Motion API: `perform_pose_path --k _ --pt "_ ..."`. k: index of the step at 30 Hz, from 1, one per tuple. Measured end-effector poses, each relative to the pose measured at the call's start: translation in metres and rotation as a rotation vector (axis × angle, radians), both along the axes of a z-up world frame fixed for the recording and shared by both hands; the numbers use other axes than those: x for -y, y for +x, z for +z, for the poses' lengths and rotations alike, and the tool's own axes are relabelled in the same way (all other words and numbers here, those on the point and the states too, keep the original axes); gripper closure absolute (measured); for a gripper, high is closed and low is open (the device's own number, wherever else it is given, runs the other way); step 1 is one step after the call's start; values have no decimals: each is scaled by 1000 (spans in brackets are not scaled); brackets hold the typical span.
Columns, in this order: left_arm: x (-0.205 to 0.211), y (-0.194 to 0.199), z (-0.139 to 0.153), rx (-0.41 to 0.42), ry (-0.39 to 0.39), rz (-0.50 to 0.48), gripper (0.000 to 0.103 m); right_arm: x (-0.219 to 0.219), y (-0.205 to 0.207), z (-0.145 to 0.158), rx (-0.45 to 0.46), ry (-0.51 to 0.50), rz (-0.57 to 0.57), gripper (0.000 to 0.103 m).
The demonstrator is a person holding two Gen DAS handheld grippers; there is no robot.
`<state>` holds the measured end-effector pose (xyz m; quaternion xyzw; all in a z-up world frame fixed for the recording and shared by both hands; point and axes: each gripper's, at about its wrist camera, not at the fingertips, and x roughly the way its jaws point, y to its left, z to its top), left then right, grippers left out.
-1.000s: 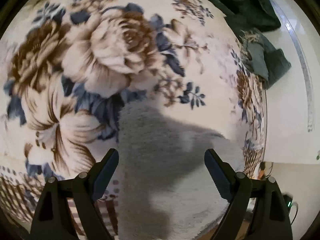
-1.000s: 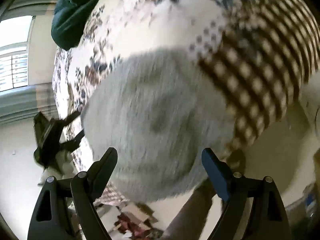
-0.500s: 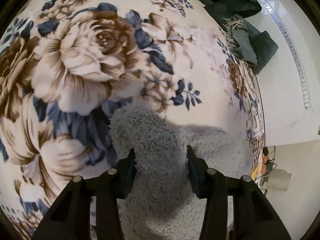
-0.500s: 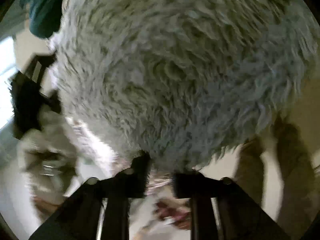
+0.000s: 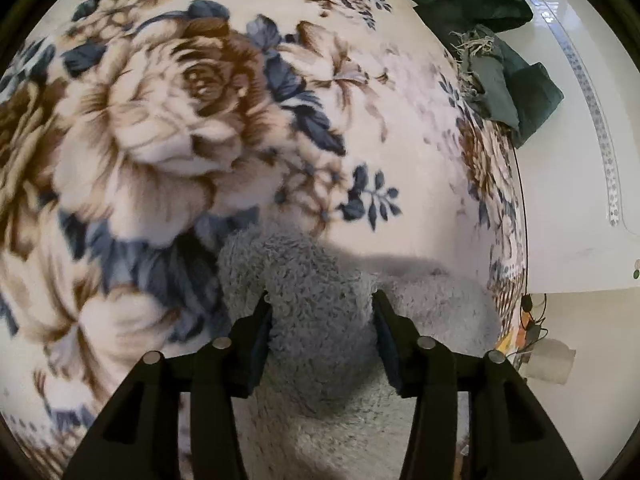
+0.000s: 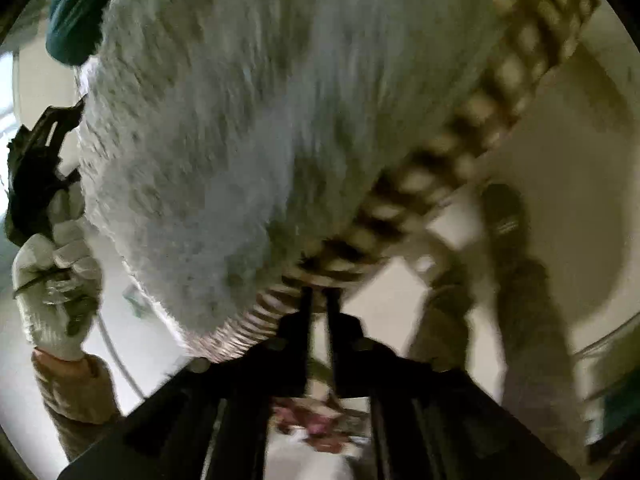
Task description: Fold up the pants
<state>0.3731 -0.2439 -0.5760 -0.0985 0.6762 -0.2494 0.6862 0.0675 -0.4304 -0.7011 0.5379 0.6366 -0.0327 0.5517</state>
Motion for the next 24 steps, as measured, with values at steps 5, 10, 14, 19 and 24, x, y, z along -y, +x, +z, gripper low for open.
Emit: perform_pose_path --k 5,10,14,19,24 --pt "-27 -23 35 66 -62 93 2 69 -20 26 49 -151 -19 2" --pt "-42 -56 46 116 -76 166 1 136 2 37 190 -274 -58 2" --pt "-37 -78 23 49 -141 178 1 160 54 10 313 -147 -4 2" --pt "-26 -89 -13 39 -76 145 1 164 100 -44 350 13 114 0" --pt "-35 -81 -55 -81 -193 200 0 171 114 -66 344 127 147 0"
